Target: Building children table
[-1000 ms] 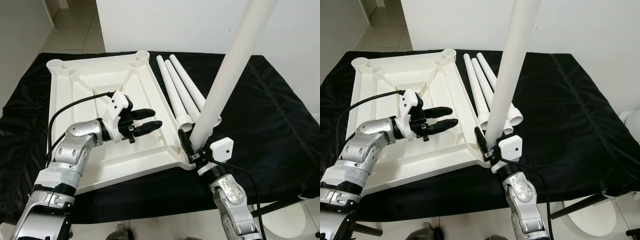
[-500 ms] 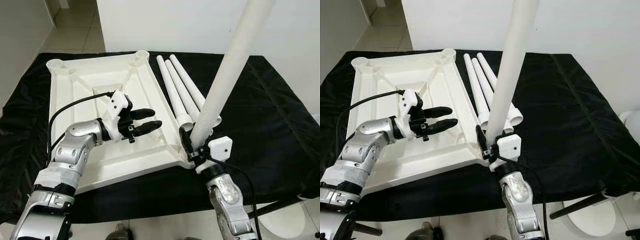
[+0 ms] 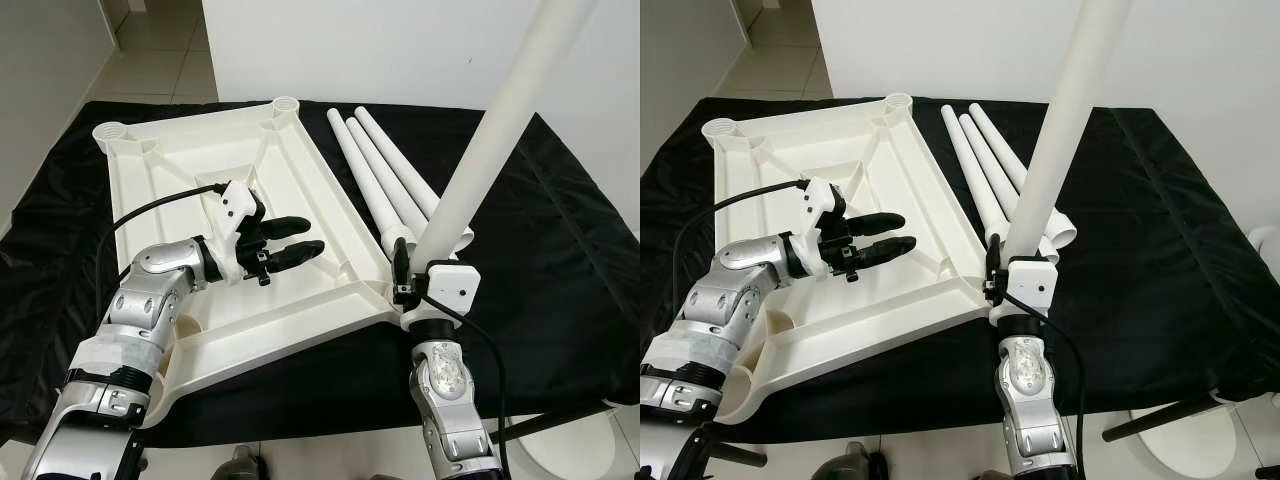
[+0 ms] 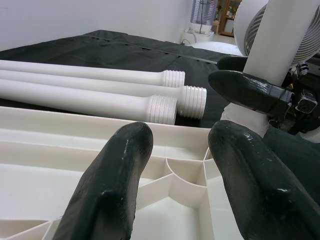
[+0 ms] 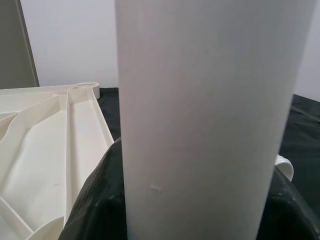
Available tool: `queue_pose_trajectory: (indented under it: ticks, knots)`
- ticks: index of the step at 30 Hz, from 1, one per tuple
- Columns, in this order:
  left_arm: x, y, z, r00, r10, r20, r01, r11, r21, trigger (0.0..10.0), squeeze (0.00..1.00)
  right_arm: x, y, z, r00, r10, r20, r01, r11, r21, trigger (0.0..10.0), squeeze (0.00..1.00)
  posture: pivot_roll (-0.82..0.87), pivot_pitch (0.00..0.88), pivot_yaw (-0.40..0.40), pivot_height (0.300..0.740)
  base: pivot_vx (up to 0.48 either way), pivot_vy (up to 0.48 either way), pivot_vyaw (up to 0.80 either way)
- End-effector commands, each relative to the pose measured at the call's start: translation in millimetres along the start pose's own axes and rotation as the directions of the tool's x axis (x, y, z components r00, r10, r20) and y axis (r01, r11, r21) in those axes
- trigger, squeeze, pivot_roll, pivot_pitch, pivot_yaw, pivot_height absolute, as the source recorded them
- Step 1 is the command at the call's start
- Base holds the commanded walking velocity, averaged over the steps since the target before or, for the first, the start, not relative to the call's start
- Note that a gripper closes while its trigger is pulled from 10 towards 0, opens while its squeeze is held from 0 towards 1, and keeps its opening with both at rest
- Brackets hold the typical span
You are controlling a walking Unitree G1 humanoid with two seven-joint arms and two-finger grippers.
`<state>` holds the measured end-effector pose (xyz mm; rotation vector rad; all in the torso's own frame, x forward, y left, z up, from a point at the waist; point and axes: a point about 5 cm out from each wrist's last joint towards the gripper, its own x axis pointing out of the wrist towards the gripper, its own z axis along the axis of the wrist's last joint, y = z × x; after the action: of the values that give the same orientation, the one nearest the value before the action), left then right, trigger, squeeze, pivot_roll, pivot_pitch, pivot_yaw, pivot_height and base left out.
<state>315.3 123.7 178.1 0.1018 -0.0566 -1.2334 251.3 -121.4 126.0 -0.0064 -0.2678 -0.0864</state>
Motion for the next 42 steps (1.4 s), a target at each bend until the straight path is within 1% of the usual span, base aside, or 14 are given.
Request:
queue_pose_trajectory:
  ticks: [1, 8, 9, 14, 17, 18, 19, 21, 28, 30, 35, 38, 41, 42]
  knots:
    - [0.9, 2.4, -0.1, 0.999, 0.041, -0.007, -0.041, 0.999, 0.004, 10.0, 0.00, -11.0, -4.7, -25.9, 0.985, -0.074, -0.154, 0.073, 0.997, -0.013, 10.0, 0.00, 0.02, 0.040, -0.008, 0.740, 0.000, 0.000, 0.00]
    - [1.5, 2.5, -0.1, 0.999, 0.040, -0.007, -0.040, 0.999, 0.005, 10.0, 0.00, -10.0, -3.7, -24.9, 0.987, -0.072, -0.145, 0.071, 0.997, -0.012, 10.0, 0.00, 0.02, 0.035, -0.010, 0.740, 0.000, 0.000, 0.00]
    - [1.6, 2.3, -0.2, 0.999, 0.040, -0.007, -0.040, 0.999, 0.005, 10.0, 0.00, -9.0, -5.5, -21.3, 0.992, -0.054, -0.116, 0.055, 0.998, 0.008, 10.0, 1.00, 0.02, 0.030, -0.012, 0.740, 0.000, 0.000, 0.00]
    - [2.2, 1.9, 0.2, 0.999, 0.039, -0.003, -0.039, 0.999, 0.004, 10.0, 0.00, -4.7, -14.1, -9.7, 0.999, -0.026, -0.025, 0.027, 0.999, 0.022, 10.0, 1.00, 0.02, 0.026, -0.016, 0.740, 0.000, 0.000, 0.00]
    - [2.6, 1.7, 0.4, 0.999, 0.039, -0.002, -0.039, 0.999, 0.004, 10.0, 0.00, -2.8, -14.8, -7.1, 1.000, 0.017, -0.011, -0.016, 0.999, 0.028, 10.0, 1.00, 0.02, 0.025, -0.016, 0.740, 0.000, 0.000, 0.00]
    - [2.7, 1.7, 0.5, 0.999, 0.039, -0.001, -0.039, 0.999, 0.004, 10.0, 0.00, -2.3, -13.9, -5.2, 0.998, 0.058, -0.002, -0.058, 0.998, 0.032, 10.0, 0.00, 0.02, 0.024, -0.016, 0.740, 0.000, 0.000, 0.00]
    - [2.7, 1.7, 0.5, 0.999, 0.039, -0.001, -0.039, 0.999, 0.004, 10.0, 0.00, -2.3, -13.9, -5.2, 0.998, 0.058, -0.002, -0.058, 0.998, 0.032, 10.0, 0.00, 0.02, 0.024, -0.016, 0.740, 0.000, 0.000, 0.00]
    - [2.7, 1.8, 0.6, 0.999, 0.039, -0.001, -0.039, 0.999, 0.004, 10.0, 0.00, 0.6, -16.7, 0.0, 0.990, 0.140, 0.018, -0.140, 0.989, 0.042, 10.0, 0.00, 0.02, 0.023, -0.014, 0.740, 0.000, 0.000, 0.00]
    - [3.3, 2.2, 0.7, 0.999, 0.040, 0.000, -0.040, 0.999, 0.004, 10.0, 0.00, 6.3, -23.9, 6.1, 0.972, 0.231, 0.038, -0.231, 0.973, 0.008, 10.0, 0.00, 0.01, 0.025, -0.011, 0.740, 0.000, 0.000, 0.00]
    - [4.0, 2.4, 1.1, 0.999, 0.040, 0.001, -0.040, 0.999, 0.006, 10.0, 0.00, 12.3, -32.9, 10.7, 0.949, 0.314, 0.037, -0.314, 0.949, -0.021, 10.0, 0.00, 0.01, 0.028, -0.009, 0.740, 0.000, 0.000, 0.00]
    - [4.3, 2.6, 1.3, 0.999, 0.040, 0.002, -0.040, 0.999, 0.006, 10.0, 0.00, 16.7, -39.9, 13.4, 0.934, 0.356, 0.033, -0.355, 0.934, -0.027, 10.0, 0.00, 0.01, 0.032, -0.008, 0.740, 0.000, 0.000, 0.00]
    - [4.2, 3.1, 1.6, 0.999, 0.040, 0.001, -0.040, 0.999, 0.007, 10.0, 0.00, 22.2, -50.6, 15.1, 0.918, 0.397, 0.016, -0.395, 0.917, -0.053, 10.0, 0.00, 0.01, 0.033, -0.007, 0.740, 0.000, 0.000, 0.00]
    - [3.6, 4.4, 2.5, 0.999, 0.043, 0.002, -0.043, 0.999, 0.007, 10.0, 0.00, 26.6, -60.0, 15.5, 0.880, 0.474, -0.017, -0.474, 0.879, -0.054, 10.0, 0.00, 0.01, 0.033, -0.004, 0.740, 0.000, 0.000, 0.00]
    - [3.6, 4.5, 2.6, 0.999, 0.043, 0.002, -0.043, 0.999, 0.008, 10.0, 0.00, 27.2, -60.8, 15.0, 0.870, 0.492, -0.027, -0.493, 0.869, -0.046, 8.2, 0.00, 0.01, 0.033, -0.004, 0.740, 0.000, 0.000, 0.00]
